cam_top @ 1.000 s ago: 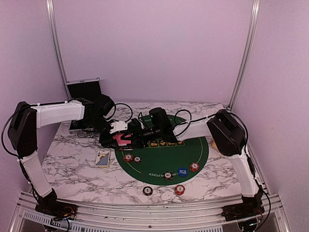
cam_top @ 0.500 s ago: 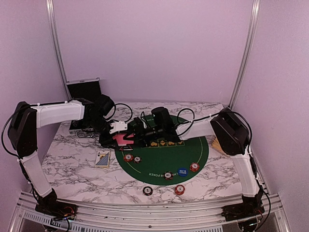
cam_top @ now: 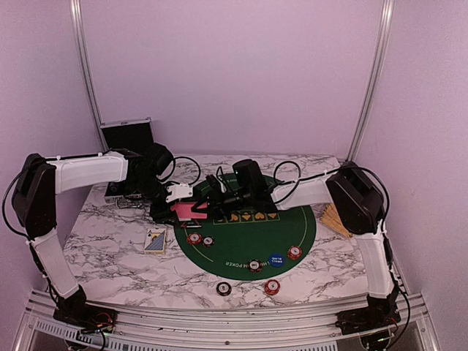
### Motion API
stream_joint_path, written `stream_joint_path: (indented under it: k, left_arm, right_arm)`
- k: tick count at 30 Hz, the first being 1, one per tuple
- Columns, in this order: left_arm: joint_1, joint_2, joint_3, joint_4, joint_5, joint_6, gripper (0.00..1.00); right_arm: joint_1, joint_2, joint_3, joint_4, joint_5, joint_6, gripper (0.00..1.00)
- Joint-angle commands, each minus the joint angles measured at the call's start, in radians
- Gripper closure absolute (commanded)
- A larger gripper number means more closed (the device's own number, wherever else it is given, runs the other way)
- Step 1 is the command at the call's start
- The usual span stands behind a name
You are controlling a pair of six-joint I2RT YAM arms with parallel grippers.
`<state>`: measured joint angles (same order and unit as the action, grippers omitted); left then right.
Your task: Distribute texas hold em gaming equipment
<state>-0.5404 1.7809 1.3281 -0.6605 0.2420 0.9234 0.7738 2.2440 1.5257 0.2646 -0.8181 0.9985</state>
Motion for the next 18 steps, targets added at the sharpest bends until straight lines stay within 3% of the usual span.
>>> stream_joint_path:
  k: [1, 5, 18]
  left_arm:
    - [0.007, -0.028, 0.003, -0.005, 0.013, -0.007, 0.88]
    - [0.008, -0.026, 0.002, -0.005, 0.011, -0.008, 0.9]
    - [0.019, -0.026, 0.002, -0.006, 0.013, -0.014, 0.94]
  right_arm:
    - [-0.01, -0.046, -0.007, -0.053, 0.023, -0.029, 0.8]
    - [-0.015, -0.057, -0.008, -0.079, 0.029, -0.048, 0.84]
    - [-0.025, -0.071, -0.039, -0.077, 0.025, -0.041, 0.85]
